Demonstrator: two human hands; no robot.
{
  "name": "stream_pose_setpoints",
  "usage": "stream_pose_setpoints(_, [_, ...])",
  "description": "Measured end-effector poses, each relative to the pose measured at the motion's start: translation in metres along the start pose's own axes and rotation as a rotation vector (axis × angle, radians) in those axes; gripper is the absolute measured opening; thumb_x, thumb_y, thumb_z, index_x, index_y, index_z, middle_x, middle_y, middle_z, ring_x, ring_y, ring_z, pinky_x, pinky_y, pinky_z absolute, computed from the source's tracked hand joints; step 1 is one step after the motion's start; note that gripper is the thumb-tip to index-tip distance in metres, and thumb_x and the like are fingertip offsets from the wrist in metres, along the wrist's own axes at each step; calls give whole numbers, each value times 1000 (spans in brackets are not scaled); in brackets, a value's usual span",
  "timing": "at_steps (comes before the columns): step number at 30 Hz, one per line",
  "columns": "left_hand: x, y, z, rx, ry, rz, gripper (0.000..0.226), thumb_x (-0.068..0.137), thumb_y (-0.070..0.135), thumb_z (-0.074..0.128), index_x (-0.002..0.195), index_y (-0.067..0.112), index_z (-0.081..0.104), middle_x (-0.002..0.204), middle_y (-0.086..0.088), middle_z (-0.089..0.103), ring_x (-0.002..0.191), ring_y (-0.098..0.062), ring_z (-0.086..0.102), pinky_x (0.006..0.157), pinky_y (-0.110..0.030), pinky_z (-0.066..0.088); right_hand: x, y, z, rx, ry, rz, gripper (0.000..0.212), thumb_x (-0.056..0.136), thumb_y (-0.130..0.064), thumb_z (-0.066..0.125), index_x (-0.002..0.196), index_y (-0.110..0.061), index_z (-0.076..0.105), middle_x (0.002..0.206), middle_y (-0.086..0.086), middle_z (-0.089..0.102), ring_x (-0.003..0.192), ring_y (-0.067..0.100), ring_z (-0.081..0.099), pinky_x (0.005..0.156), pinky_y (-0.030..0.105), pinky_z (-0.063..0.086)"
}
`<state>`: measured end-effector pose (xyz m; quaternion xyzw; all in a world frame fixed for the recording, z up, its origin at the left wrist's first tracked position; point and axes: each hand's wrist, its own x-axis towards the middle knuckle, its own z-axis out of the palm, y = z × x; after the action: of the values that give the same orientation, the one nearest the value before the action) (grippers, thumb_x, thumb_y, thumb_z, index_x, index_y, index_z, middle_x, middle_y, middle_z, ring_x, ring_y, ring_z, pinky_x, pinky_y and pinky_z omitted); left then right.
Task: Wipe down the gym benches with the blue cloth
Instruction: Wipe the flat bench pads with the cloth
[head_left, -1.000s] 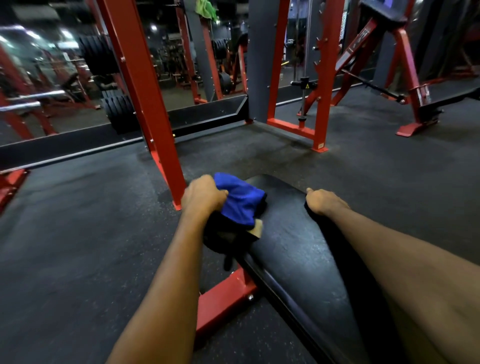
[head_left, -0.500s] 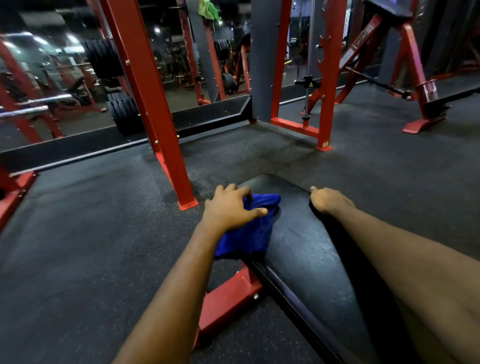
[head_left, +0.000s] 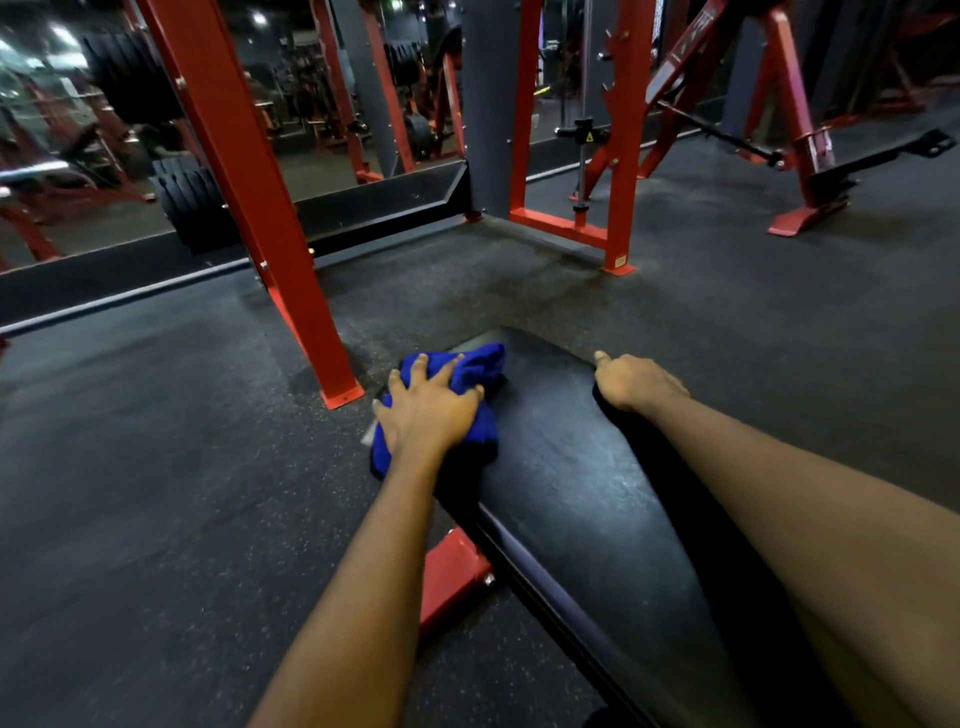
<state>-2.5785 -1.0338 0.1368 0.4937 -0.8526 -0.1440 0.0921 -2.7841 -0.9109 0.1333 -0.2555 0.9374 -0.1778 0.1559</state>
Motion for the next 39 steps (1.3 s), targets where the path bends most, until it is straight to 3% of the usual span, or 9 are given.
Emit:
stream_pose_setpoints(6, [69,-9,-19,-33,-80,-73,53,94,58,44,144,41,41,148,-5,47,133,-33,44,105,-43,36,11,1,5,7,-3,0,61,105,-44,18,143,-4,46,150,20,44,136,35,44,111,45,33])
stream_pose_setpoints(8, [60,-7,-16,18,-32,-54,52,95,56,39,145,40,39,150,-4,43,135,-34,40,106,-48,32,10,1,4,9,-4,11,62,105,-45,18,143,-5,46,150,21,43,135,36,45,112,46,33])
stream_pose_setpoints(11, [17,-7,-5,6,42,-18,53,95,51,35,148,41,32,160,3,23,145,-31,20,111,-58,19,7,-1,3,4,-15,13,63,104,-46,17,143,-4,46,150,22,42,136,36,44,114,47,33])
stream_pose_setpoints(15, [-43,-9,8,-63,58,48,54,95,48,40,148,45,30,163,11,10,150,-23,1,116,-58,14,4,-1,3,-4,3,9,63,104,-45,17,144,-6,46,151,21,42,137,36,43,113,48,32])
stream_pose_setpoints(21, [22,41,6,143,-163,240,56,95,63,33,148,59,12,165,11,-1,151,-32,-4,115,-65,5,6,-2,3,-9,-4,19,61,105,-45,17,143,-7,46,149,21,44,135,36,45,111,47,34])
stream_pose_setpoints(24, [56,86,18,147,-231,327,56,96,61,35,148,56,15,165,8,-1,150,-35,-6,114,-68,2,13,-1,4,1,7,19,60,105,-45,19,142,-8,48,147,20,47,133,36,47,109,46,36])
stream_pose_setpoints(28, [67,101,23,134,-239,398,53,96,56,38,148,49,29,164,9,9,150,-33,-2,112,-68,5,13,0,6,9,-5,9,61,104,-47,20,139,-7,51,146,21,48,132,36,49,109,46,37])
stream_pose_setpoints(32, [69,76,22,124,-171,440,52,96,55,36,147,51,27,163,10,15,149,-27,9,114,-63,17,7,-1,2,23,5,8,62,104,-46,21,139,-4,50,146,22,47,133,36,48,111,46,36])
stream_pose_setpoints(39, [115,73,13,79,-163,371,50,92,53,42,142,47,40,152,9,39,137,-27,34,108,-59,25,7,-4,2,11,10,44,61,106,-44,20,140,-4,49,147,21,46,134,36,46,109,45,34])
